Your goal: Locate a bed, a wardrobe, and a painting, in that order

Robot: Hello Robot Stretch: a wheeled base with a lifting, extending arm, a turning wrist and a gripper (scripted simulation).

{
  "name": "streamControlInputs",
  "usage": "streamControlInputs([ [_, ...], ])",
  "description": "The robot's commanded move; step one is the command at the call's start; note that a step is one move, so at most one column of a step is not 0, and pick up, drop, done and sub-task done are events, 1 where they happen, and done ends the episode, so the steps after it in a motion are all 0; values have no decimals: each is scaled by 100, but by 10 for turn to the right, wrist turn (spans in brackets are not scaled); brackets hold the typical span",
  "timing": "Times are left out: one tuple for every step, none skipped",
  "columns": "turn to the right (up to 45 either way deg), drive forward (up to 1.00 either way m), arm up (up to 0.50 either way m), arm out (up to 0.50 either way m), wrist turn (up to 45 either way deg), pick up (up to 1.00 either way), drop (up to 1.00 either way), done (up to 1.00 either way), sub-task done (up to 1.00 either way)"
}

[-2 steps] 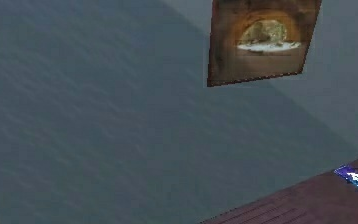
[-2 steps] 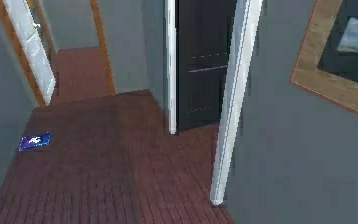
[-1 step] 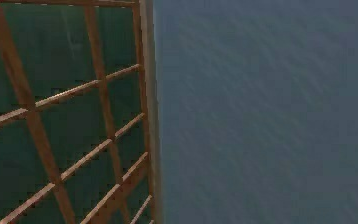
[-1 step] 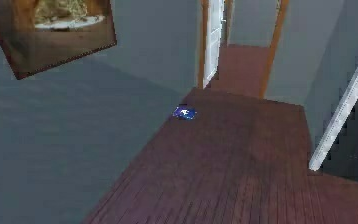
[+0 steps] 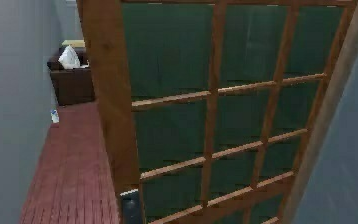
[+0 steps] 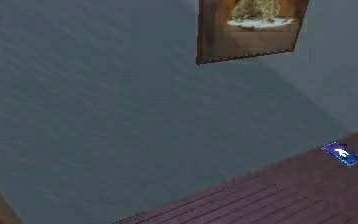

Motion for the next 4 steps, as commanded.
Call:
streamControlInputs([
  [-450,0,0,0,0,0,0,0,0],
  [-210,0,0,0,0,0,0,0,0],
  [0,45,0,0,0,0,0,0,0],
  [390,0,0,0,0,0,0,0,0],
])
